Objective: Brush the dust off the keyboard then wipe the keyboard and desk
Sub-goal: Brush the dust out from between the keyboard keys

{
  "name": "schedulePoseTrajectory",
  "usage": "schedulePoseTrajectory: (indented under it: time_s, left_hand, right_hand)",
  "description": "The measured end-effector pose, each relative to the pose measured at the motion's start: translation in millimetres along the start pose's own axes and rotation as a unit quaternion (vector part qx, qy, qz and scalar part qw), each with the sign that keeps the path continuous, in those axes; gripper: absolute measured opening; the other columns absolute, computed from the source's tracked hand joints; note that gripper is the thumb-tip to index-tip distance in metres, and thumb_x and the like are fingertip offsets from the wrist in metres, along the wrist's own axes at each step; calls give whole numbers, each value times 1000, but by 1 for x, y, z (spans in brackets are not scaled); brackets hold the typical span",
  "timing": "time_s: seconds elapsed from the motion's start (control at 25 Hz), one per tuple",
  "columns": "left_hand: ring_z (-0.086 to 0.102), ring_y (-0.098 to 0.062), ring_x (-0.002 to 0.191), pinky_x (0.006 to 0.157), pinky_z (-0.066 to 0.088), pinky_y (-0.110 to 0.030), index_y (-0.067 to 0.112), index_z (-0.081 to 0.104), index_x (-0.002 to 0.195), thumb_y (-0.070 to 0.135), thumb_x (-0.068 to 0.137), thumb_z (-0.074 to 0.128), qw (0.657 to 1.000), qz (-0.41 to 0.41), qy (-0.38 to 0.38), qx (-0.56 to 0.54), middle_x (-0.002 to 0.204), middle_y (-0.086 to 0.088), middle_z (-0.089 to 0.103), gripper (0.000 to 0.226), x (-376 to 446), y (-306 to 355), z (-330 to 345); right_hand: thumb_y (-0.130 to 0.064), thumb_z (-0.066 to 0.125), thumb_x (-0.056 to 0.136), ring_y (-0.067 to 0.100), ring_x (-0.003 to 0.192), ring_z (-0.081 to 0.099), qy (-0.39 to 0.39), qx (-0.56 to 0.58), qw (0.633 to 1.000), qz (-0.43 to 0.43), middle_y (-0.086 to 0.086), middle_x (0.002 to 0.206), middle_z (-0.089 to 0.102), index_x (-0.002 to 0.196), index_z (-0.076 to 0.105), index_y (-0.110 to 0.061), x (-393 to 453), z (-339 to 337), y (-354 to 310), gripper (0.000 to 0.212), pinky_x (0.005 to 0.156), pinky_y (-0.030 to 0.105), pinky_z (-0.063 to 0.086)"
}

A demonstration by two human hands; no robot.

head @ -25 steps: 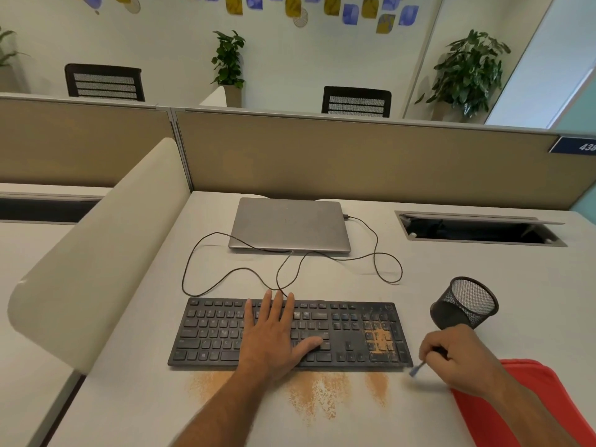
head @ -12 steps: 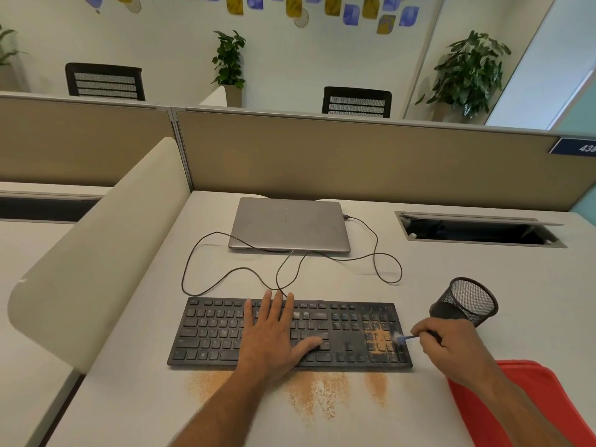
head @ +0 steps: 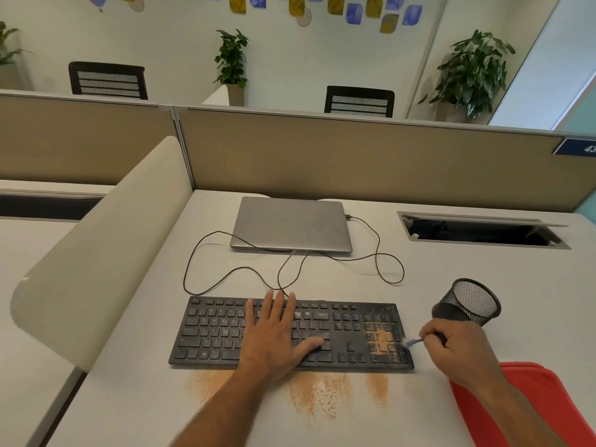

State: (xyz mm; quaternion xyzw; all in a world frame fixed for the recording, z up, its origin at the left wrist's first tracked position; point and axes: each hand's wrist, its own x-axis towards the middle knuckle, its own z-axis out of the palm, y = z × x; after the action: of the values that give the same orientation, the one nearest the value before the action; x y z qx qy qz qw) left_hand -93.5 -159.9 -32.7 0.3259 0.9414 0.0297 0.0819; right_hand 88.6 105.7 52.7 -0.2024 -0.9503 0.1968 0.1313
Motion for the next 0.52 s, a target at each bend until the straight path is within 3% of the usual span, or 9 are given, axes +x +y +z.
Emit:
schedulePoseTrajectory:
  time_s: [0.12,0.24,0.32,0.4,0.52]
  left_hand:
    - [-26,-22,150,119,-14,-58,25,-17,157,95,73,-7,1000,1,1,0,167,-2,-14,110,0,1,-1]
    - [-25,-22,150,120,-13,-58,25,-16,157,95,72,-8,1000,1,3,-4,167,-3,-13,111,-1,0,0]
    - [-25,-22,150,120,-13,-58,25,-17,157,95,72,-8,1000,1,2,-2,167,-3,-14,110,0,1,-1]
    - [-25,-22,150,120,-13,-58,25,-17,157,95,73,-7,1000,1,1,1,167,-3,-14,110,0,1,-1]
    - [-25,-22,150,120,-12,-59,25,-16,157,95,75,-6,1000,0,2,0,167,-3,-14,109,-1,1,0]
  right_hand:
    - [-22,50,66,3,38,46,-43,-56,997,-24,-20,38,45,53,63,-28,-1,5,-1,19,38,14,27]
    - [-22,48,67,5,46,52,-64,-33,997,-42,-17,42,52,53,61,-30,3,10,-2,20,39,16,29]
    - [-16,52,71,8,46,54,-39,25,999,-23,-17,49,58,57,62,-33,7,8,1,24,39,16,33]
    - [-6,57,78,10,47,54,7,53,998,17,-14,51,60,66,70,-24,12,6,5,25,40,14,34]
    - [-6,60,80,7,49,54,5,-24,1000,-2,-13,48,54,76,72,-20,18,7,0,19,41,11,33]
